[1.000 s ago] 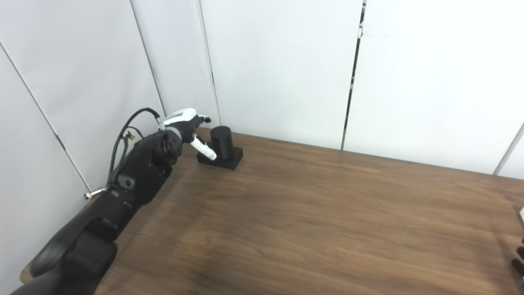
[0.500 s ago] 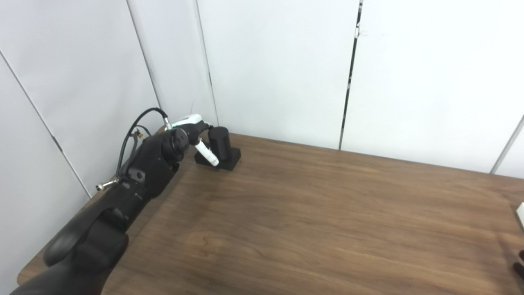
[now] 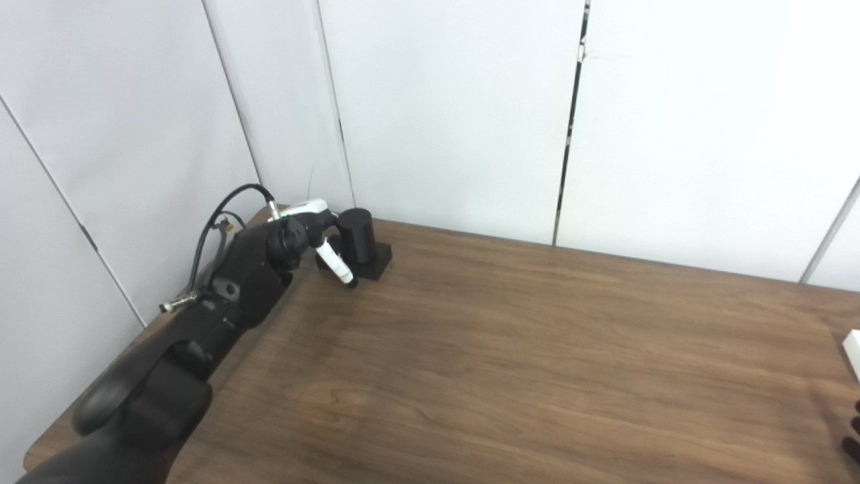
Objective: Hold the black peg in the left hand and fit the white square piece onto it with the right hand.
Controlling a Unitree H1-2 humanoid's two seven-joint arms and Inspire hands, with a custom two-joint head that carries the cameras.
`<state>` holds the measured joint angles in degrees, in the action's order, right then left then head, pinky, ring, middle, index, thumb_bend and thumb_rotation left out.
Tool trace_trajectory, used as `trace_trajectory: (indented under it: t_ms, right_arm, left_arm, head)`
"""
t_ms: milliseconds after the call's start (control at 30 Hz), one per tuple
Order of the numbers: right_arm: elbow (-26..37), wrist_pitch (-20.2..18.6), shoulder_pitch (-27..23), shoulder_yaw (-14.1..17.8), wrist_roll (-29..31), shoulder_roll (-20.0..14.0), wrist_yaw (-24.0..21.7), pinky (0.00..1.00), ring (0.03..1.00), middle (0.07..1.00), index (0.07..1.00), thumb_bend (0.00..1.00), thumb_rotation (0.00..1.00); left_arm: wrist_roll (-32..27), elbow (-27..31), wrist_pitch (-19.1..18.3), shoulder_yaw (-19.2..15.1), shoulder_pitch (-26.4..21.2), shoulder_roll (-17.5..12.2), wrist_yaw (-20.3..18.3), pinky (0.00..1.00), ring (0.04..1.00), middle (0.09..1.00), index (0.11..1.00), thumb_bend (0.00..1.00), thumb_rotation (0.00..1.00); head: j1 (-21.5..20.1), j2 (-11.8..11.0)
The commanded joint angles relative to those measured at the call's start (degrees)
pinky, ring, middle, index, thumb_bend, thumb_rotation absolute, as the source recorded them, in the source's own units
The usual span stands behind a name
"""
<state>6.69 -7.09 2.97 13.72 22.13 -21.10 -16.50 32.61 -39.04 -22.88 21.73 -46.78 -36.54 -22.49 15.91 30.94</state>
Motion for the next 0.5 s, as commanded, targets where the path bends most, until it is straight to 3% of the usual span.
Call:
trace_trajectory:
  t_ms: [0,300,467]
  right_arm:
    - [1.9,-0.1,0.4,0.4,0.3,-1.3,-0.4,1.00,1.000,0.979,1.000,0.72,1.00]
    - [2.4,-0.1,1.2,0.7,0.4,-2.2,-1.1,1.00,1.000,0.977,1.000,0.72,1.00]
    - [2.2,-0.2,1.4,0.6,0.1,-2.2,-1.4,1.00,1.000,0.980,1.000,0.73,1.00]
  left_arm:
    - [1.6,-0.4,1.0,0.2,-3.6,-1.3,1.3,1.00,1.000,0.997,0.920,1.00,0.19]
    - [1.7,-2.1,0.8,0.1,-3.3,-0.3,2.1,1.00,1.000,1.000,0.922,1.00,0.18]
    - [2.7,-3.6,1.7,1.6,-3.6,0.0,2.1,1.00,1.000,1.000,0.932,1.00,0.19]
  head:
    - [-0.1,0.1]
    - [-0.1,0.3]
    - [0.0,0.5]
